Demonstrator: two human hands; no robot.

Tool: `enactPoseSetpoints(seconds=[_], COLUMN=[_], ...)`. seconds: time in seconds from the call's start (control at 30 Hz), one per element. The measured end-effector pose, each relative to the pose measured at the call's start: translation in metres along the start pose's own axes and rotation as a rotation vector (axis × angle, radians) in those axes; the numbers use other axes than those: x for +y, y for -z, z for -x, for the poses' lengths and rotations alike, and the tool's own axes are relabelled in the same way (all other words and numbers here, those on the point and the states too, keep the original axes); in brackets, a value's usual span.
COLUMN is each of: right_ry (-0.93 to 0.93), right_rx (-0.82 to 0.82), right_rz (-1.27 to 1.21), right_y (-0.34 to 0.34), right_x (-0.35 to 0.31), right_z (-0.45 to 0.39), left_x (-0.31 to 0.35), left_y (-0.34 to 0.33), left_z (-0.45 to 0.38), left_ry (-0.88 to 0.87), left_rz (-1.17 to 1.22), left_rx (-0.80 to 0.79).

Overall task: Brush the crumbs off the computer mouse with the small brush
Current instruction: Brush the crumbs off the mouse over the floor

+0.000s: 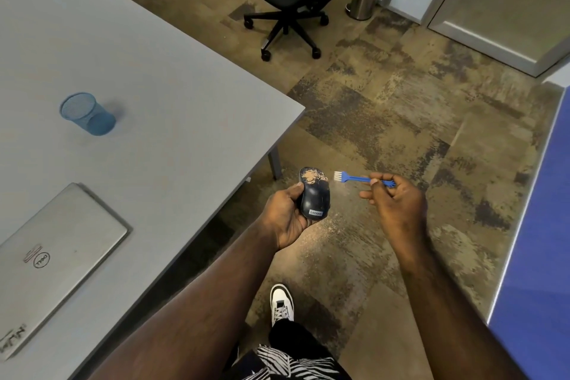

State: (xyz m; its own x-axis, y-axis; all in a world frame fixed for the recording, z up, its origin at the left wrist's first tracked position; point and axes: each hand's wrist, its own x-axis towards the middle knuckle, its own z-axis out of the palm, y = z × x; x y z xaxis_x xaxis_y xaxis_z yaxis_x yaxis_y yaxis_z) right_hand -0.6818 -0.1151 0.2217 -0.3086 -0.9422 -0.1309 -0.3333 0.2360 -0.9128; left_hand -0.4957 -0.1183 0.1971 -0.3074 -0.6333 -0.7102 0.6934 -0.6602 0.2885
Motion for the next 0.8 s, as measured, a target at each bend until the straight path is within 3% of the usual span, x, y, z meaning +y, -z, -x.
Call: enactPoseSetpoints(seconds=[0.17,0.37,0.47,0.6,0.73,0.8], right_ry=[0.026,-0.024,0.021,0.023,0.077,0.069], right_rx=[-0.163,-0.01,-0.096,-0.133,-0.274,-0.228], right_rz=[-0.039,-0.002,-0.08,-0.024,0.02,0.003], right_y=[-0.002,0.008,0.008,0.012,0.012,0.013], right_x=[0.0,0.006,0.002,0.01,0.008,0.009], right_z=[0.014,0.001,0.008,0.012,0.023,0.023], left_x=[-0.001,-0.003,-0.002,0.0,-0.001,0.0], left_y=[0.001,0.003,0.004,0.003,0.0,-0.001], left_z=[0.001,0.003,0.003,0.005,0.005,0.005], left_ry=[-0.015,-0.009,-0.013,-0.005,-0.023,-0.03], left_rz=[-0.061,-0.042,-0.051,-0.03,0.014,0.023], left_rx=[-0.006,-0.012,-0.01,-0.017,-0.014,-0.019])
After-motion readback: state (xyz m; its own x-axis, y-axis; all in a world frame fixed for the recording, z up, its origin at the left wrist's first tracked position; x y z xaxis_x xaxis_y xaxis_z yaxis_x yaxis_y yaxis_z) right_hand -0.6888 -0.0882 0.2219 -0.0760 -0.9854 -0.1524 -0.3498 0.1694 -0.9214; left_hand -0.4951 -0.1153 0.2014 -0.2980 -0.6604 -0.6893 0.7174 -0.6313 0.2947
